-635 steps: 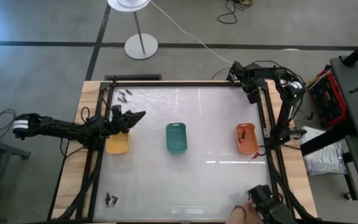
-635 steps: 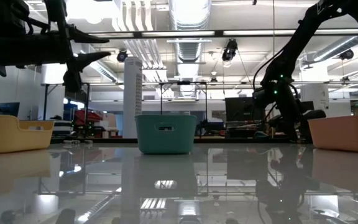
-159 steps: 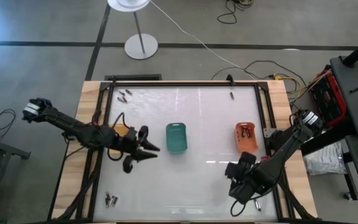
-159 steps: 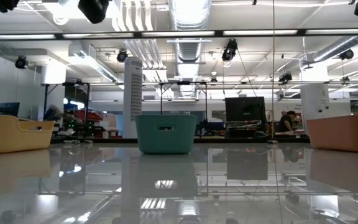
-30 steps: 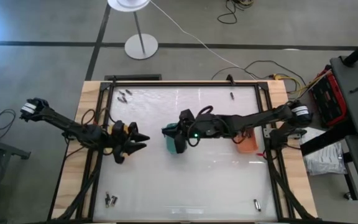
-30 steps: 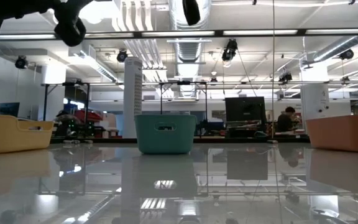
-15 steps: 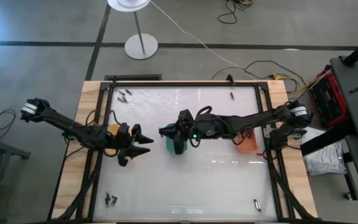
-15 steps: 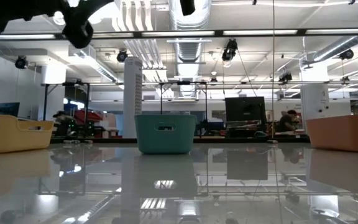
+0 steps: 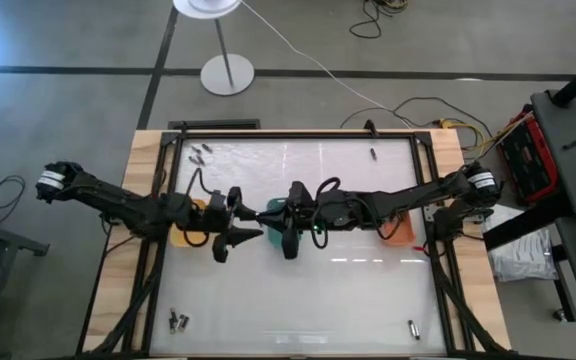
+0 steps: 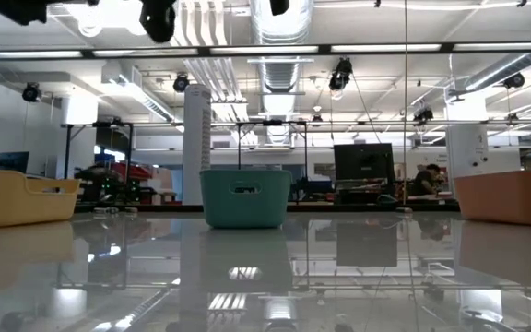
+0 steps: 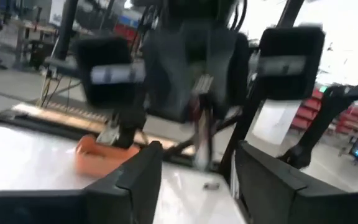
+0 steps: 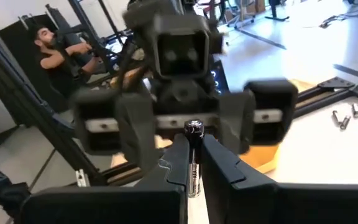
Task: Sort batteries
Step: Put the silver battery into the green bin
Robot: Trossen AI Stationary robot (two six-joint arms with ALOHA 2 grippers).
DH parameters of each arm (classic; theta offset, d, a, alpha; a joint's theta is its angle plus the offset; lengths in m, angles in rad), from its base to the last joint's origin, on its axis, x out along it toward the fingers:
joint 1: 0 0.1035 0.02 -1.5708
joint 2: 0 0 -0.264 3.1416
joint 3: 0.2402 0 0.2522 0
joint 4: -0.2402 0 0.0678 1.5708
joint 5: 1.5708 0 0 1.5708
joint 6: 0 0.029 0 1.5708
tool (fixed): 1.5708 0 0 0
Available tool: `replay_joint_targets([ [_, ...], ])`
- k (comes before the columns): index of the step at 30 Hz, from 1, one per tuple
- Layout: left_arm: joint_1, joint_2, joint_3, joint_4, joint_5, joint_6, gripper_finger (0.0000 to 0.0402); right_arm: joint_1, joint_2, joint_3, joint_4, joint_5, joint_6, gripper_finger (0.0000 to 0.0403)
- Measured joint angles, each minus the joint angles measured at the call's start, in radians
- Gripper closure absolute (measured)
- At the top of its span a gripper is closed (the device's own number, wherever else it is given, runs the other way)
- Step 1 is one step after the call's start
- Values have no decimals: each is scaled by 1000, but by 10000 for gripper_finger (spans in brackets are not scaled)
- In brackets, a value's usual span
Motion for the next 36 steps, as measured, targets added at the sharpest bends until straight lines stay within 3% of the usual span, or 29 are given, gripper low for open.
replay_joint_targets([
  [8, 4, 25, 41, -3, 14, -19, 277, 5, 0, 3, -7, 38, -11, 390],
  [17, 5, 6, 19, 23, 49, -13, 379, 12, 0, 10, 0, 52, -11, 390],
  [22, 11, 6, 18, 14, 52, -56, 388, 14, 0, 10, -7, 59, -4, 384],
  [29, 24, 10, 97, -201, 61, 44, 388, 7, -3, 28, -40, 79, 21, 298],
  [36, 56, -2, 160, -366, 51, 83, 388, -7, -76, 130, -252, 104, -18, 228],
])
